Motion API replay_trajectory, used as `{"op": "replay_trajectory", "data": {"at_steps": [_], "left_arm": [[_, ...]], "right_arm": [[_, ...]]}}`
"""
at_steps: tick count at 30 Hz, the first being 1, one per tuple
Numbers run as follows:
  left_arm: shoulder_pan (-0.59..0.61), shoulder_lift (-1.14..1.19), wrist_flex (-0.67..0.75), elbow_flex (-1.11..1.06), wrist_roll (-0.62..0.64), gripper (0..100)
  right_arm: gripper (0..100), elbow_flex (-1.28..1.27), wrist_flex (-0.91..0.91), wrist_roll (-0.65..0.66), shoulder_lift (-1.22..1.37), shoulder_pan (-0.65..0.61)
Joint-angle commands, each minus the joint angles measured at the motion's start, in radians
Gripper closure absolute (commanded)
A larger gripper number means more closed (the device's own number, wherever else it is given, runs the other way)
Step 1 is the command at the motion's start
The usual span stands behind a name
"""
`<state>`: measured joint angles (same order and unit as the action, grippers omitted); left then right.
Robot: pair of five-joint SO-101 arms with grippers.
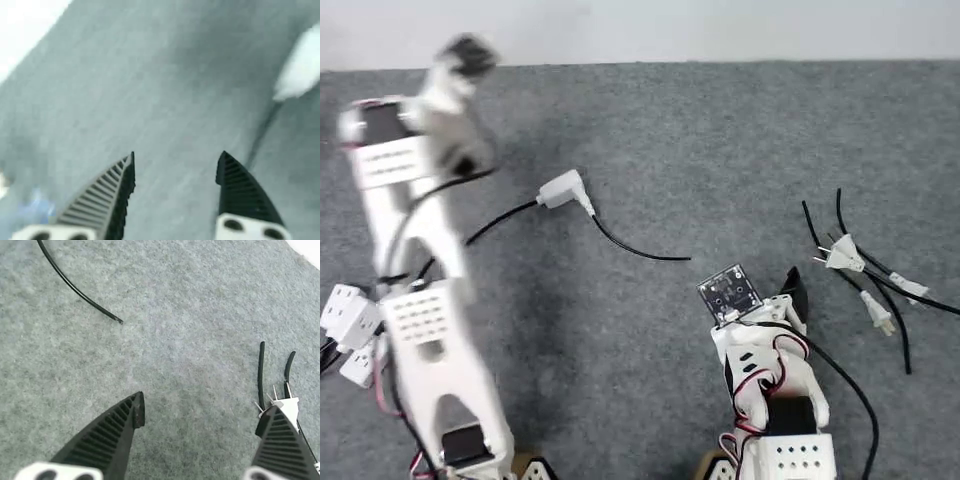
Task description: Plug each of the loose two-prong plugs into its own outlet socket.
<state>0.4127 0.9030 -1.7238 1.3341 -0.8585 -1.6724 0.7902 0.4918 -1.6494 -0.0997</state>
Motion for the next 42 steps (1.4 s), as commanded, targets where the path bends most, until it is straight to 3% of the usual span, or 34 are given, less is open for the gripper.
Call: {"op": "replay_trajectory", "data": {"at_steps": [1,6,11,14,19,27,32,42], "left_arm": [[0.157,-0.120,-0.038,-0.094,-0.132,75],[0.264,-0.245,-0.037,-0.412,-0.319,75],[0.308,-0.427,-0.035,-0.766,-0.578,75],[0.319,-0.546,-0.034,-0.960,-0.661,75],[0.304,-0.683,-0.012,-1.193,-0.723,79],[0.275,-0.710,0.160,-1.411,-0.727,79],[0.249,-0.710,0.292,-1.477,-0.720,79],[0.216,-0.709,0.390,-1.508,-0.678,79]], "right_arm": [[64.5,-0.017,-0.027,0.012,0.008,0.007],[64.5,-0.017,-0.028,0.012,0.008,0.007],[64.5,-0.017,-0.028,0.012,0.008,0.007],[64.5,-0.017,-0.028,0.012,0.010,0.007],[64.5,-0.017,-0.028,0.012,0.010,0.007],[64.5,-0.017,-0.028,0.012,0.013,0.007],[64.5,-0.017,-0.028,0.012,0.015,0.005],[64.5,-0.017,-0.028,0.012,0.015,0.005]]}}
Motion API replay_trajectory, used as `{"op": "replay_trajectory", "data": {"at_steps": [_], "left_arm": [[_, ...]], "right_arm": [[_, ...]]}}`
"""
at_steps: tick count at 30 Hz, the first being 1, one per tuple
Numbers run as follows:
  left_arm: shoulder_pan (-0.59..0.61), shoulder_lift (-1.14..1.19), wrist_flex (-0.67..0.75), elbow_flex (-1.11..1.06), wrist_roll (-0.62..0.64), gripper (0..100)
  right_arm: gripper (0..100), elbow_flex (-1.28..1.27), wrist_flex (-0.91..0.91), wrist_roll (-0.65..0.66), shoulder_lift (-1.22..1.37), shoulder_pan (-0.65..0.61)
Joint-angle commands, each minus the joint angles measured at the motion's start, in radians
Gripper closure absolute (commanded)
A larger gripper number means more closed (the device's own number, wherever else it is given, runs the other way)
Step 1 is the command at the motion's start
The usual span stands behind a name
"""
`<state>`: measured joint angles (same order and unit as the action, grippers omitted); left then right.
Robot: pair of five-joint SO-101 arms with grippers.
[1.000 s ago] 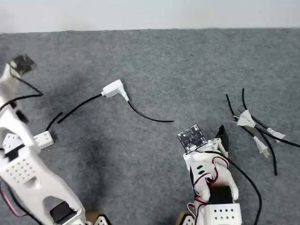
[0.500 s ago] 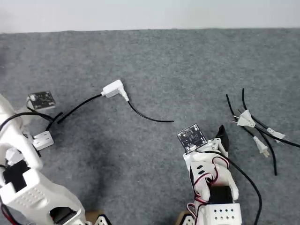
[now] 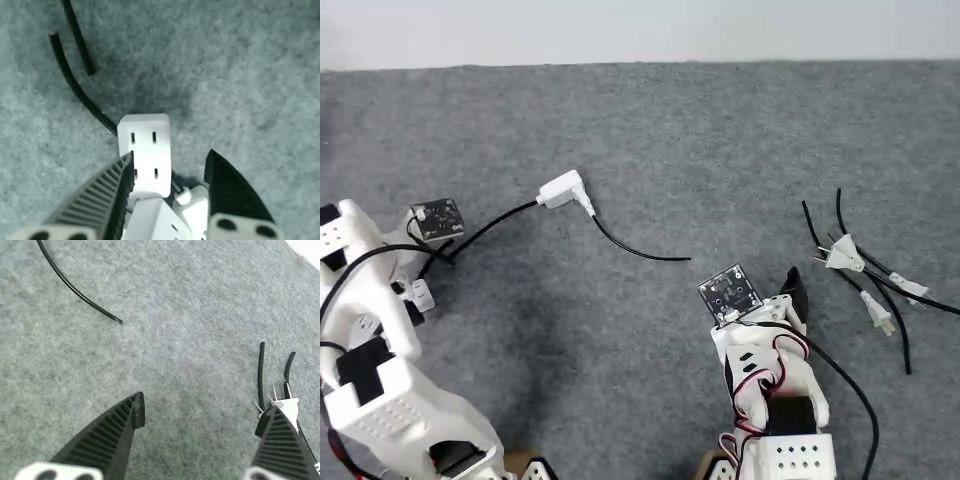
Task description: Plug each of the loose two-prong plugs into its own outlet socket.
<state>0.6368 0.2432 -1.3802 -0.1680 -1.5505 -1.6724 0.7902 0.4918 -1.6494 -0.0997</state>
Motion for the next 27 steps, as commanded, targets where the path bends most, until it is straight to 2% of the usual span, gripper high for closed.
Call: {"op": "replay_trajectory", "data": {"at_steps": [1,5,12,17,22,24,27], "left_arm": [[-0.008,-0.049,0.072,-0.015,0.017,79],[-0.002,-0.043,0.144,-0.048,0.018,79],[-0.002,0.048,0.150,-0.045,0.018,79],[-0.005,0.058,0.149,-0.015,0.012,97],[-0.002,0.055,0.141,-0.002,0.012,99],[-0.011,0.052,0.091,0.024,0.012,99],[-0.060,0.014,-0.066,0.114,0.017,99]], "right_arm": [[64.5,-0.017,-0.028,0.012,0.015,0.005],[64.5,-0.017,-0.028,0.012,0.015,0.005],[64.5,-0.017,-0.028,0.012,0.015,0.005],[64.5,-0.017,-0.028,0.012,0.015,0.005],[64.5,-0.017,-0.028,0.012,0.015,0.005],[64.5,-0.017,-0.030,0.012,0.015,0.005],[64.5,-0.017,-0.030,0.012,0.013,0.005]]}}
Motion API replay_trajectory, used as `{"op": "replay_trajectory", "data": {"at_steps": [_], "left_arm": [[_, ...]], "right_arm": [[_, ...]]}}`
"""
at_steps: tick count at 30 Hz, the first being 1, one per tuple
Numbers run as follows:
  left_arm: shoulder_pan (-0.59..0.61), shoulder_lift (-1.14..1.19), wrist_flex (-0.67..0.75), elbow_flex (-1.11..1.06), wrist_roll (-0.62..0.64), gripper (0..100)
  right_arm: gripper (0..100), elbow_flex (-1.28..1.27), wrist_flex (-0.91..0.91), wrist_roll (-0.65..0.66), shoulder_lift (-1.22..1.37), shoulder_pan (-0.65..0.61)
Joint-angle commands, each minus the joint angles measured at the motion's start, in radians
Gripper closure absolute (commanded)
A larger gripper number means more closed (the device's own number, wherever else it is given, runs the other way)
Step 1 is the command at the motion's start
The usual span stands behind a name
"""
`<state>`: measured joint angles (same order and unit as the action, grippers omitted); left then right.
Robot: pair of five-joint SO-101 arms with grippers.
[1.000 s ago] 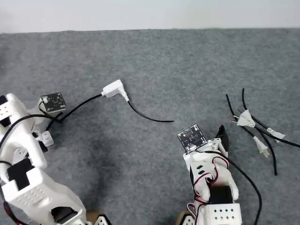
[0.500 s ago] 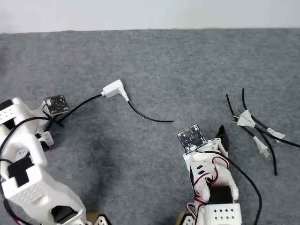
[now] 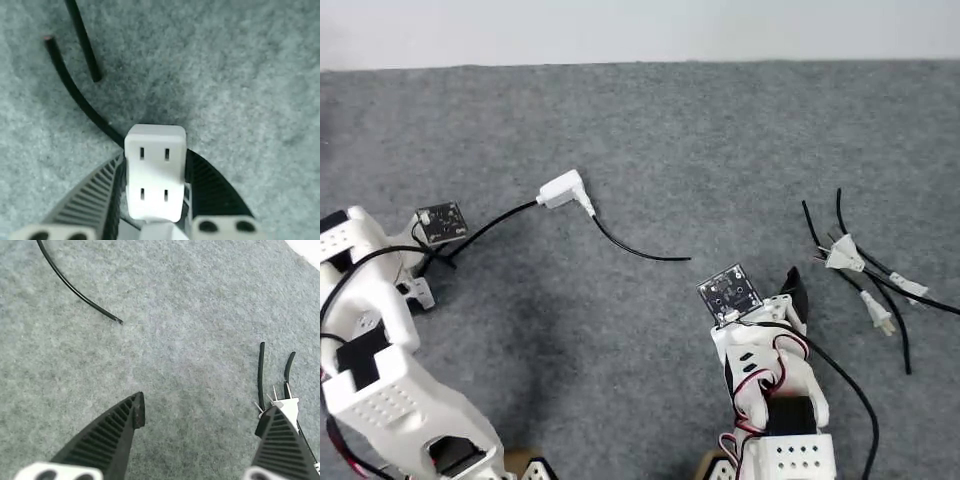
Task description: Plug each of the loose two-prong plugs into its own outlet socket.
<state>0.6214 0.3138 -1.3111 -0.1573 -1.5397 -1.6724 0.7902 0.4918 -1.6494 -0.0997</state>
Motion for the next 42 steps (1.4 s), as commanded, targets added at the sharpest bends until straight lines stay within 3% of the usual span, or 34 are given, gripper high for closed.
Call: {"op": "replay_trajectory", "data": {"at_steps": [1,7,17,22,28,42], "left_arm": [[-0.069,-0.075,-0.193,0.136,0.006,99],[-0.247,-0.196,-0.427,0.225,0.011,99],[-0.608,-0.241,-0.434,0.199,0.324,99],[-0.832,-0.239,-0.259,0.027,0.483,99],[-1.005,-0.230,-0.003,-0.139,0.628,99],[-1.068,-0.161,0.204,-0.285,0.669,99]], "right_arm": [[64.5,-0.017,-0.030,0.012,0.013,0.005],[64.5,-0.017,-0.030,0.012,0.013,0.005],[64.5,-0.017,-0.030,0.012,0.007,0.013],[64.5,-0.011,-0.038,0.005,0.007,0.054],[64.5,-0.014,-0.056,0.005,0.007,0.065],[64.5,-0.008,-0.058,0.005,0.007,0.099]]}}
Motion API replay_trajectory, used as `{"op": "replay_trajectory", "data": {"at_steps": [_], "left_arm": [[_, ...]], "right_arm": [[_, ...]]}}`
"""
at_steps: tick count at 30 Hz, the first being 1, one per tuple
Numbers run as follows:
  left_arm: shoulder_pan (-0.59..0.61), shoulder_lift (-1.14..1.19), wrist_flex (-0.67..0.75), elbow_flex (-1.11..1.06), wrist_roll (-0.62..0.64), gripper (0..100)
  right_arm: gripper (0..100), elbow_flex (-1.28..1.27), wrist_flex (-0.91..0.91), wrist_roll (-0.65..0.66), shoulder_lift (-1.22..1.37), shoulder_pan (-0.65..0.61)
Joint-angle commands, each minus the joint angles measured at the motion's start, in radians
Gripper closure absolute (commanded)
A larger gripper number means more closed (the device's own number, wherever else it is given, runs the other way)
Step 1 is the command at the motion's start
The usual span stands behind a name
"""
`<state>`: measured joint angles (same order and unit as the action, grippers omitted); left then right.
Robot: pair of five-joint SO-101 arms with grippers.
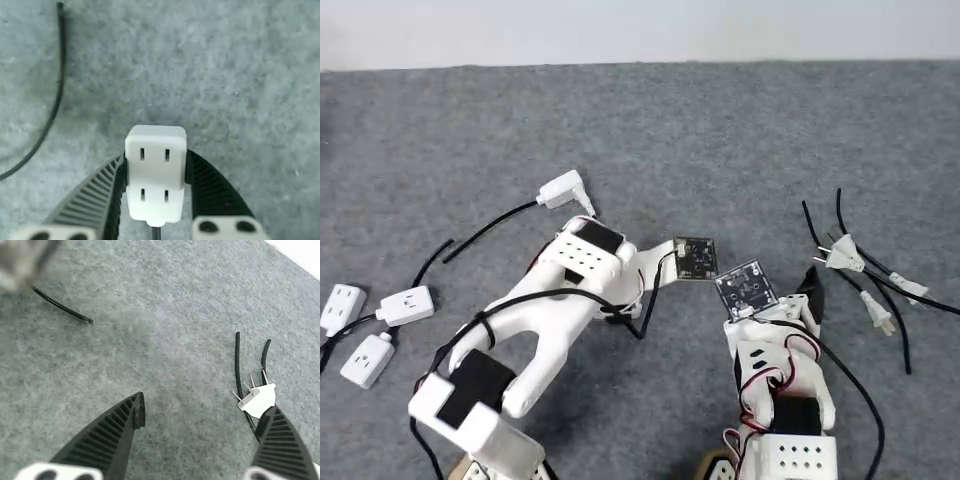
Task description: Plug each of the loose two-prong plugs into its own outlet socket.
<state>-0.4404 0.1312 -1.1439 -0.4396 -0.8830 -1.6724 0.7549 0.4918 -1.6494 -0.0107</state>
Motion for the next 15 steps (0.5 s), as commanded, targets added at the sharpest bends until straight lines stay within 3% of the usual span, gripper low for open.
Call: {"op": "replay_trajectory", "data": {"at_steps": [1,12,15], "left_arm": [[-0.006,0.044,0.043,-0.002,0.012,99],[-0.061,0.084,0.028,0.004,0.021,97],[-0.071,0.078,0.017,0.015,0.117,85]], "right_arm": [[64.5,-0.008,-0.022,0.005,0.007,0.010],[64.5,-0.008,-0.022,0.005,0.007,0.010],[64.5,-0.008,-0.022,0.005,0.007,0.010]]}}
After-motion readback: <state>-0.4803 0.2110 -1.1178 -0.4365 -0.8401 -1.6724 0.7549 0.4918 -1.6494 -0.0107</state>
